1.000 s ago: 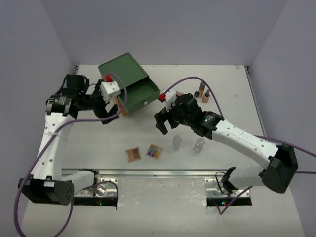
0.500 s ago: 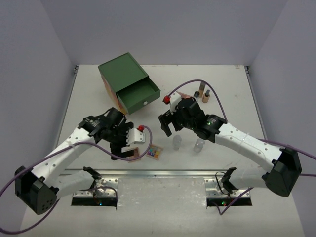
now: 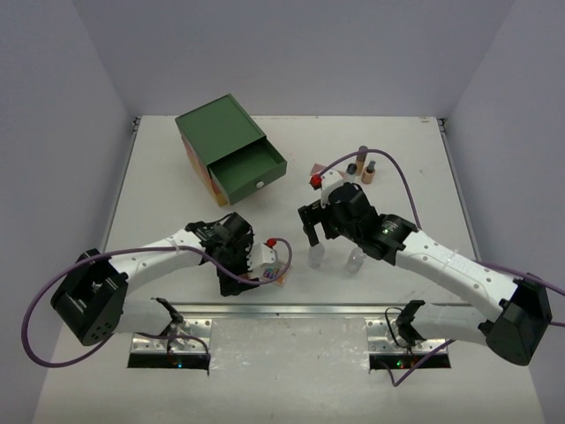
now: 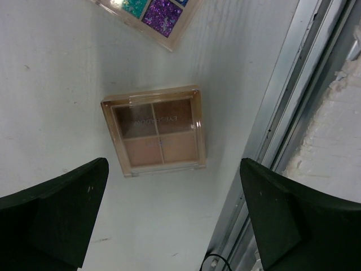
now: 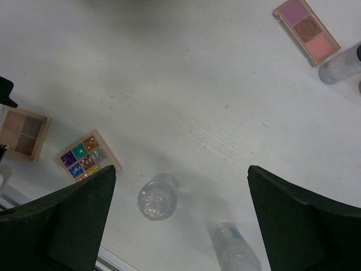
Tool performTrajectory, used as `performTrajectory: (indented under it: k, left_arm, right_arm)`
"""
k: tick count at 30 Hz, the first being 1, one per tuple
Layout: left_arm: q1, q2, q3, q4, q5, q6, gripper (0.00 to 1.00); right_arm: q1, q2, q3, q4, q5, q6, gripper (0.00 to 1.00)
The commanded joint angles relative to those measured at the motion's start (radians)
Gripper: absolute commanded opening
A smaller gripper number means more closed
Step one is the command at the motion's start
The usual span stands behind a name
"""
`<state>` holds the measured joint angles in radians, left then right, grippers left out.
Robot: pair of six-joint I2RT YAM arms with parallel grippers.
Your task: Organize the makeup
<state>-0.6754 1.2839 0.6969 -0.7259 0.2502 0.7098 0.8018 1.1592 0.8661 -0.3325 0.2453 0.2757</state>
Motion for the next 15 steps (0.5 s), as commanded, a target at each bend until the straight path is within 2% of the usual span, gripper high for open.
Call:
performTrajectory:
  k: [1, 7, 15]
  left_arm:
    - [-0.024, 0.033, -0.031, 0.130, -0.059, -0.061, 1.00]
    - [-0.032, 0.048, -0.043, 0.203, -0.184, -0.105, 1.00]
    - [-0.031, 0.109, -0.103, 0.186, -0.179, -0.076, 1.00]
  right_arm:
    - [-0.004, -0.034, -0.009, -0.003, 0.051, 0.031, 0.99]
    - [-0.006, -0.043, -0.019, -0.011, 0.045, 0.037, 0.99]
    - [-0.006, -0.037, -0.028, -0.018, 0.077, 0.044, 0.99]
